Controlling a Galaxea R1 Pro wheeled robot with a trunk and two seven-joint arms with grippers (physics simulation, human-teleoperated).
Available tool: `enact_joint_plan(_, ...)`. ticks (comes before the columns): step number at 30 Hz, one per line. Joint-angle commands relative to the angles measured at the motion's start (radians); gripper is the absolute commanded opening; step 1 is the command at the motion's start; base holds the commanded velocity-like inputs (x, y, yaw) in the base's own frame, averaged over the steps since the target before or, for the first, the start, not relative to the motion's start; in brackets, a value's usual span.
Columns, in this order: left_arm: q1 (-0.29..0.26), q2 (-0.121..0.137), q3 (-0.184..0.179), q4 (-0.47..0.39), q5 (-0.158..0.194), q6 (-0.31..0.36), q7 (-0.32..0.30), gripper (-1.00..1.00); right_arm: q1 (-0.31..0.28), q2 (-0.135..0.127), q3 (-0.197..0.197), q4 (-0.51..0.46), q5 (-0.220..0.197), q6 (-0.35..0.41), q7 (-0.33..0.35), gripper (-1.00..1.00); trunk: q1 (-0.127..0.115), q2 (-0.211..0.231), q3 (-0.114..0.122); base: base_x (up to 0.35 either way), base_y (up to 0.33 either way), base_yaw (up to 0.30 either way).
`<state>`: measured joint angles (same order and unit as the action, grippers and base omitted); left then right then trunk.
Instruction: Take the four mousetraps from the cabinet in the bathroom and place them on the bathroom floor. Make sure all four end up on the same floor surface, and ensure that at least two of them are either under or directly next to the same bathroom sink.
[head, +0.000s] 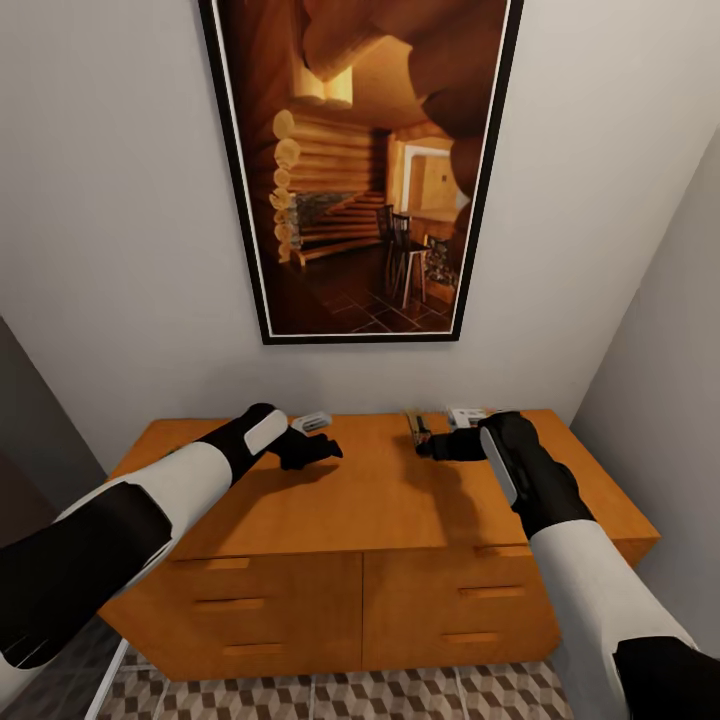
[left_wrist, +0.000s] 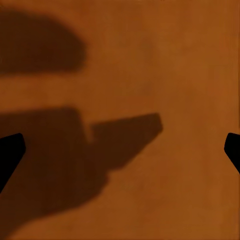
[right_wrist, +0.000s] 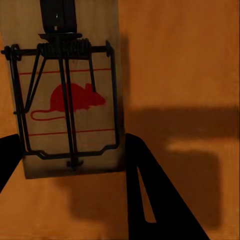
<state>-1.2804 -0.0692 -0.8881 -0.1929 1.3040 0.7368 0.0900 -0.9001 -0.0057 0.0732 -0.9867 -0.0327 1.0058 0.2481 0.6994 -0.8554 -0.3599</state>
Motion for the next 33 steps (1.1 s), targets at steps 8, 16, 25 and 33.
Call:
enact_joint_plan(8,-0.052,0.019,-0.008,-0.132,-0.005,0.026,0.128,1.00,0.030,-0.019,0.001,-0.006,-0.008,0.002,-0.002,-1.00,0.000,-0.001,-0.002,0.000,0.000,0.000)
enact_joint_plan(16,-0.073,0.007,0.066,-0.485,0.012,0.135,0.758,1.00,0.032,-0.020,0.001,-0.005,-0.008,0.001,0.005,-1.00,0.000,-0.001,-0.002,0.000,0.000,0.000)
enact_joint_plan(25,-0.073,0.019,0.332,-0.553,0.089,0.235,1.096,1.00,0.032,-0.020,0.002,-0.004,-0.007,0.000,0.021,-1.00,0.000,-0.001,-0.002,0.000,0.000,0.000)
enact_joint_plan(33,-0.063,0.092,0.378,-0.549,0.097,0.254,1.119,1.00,0.032,-0.018,0.002,0.000,-0.008,0.000,0.022,-1.00,0.000,-0.001,-0.002,0.000,0.000,0.000)
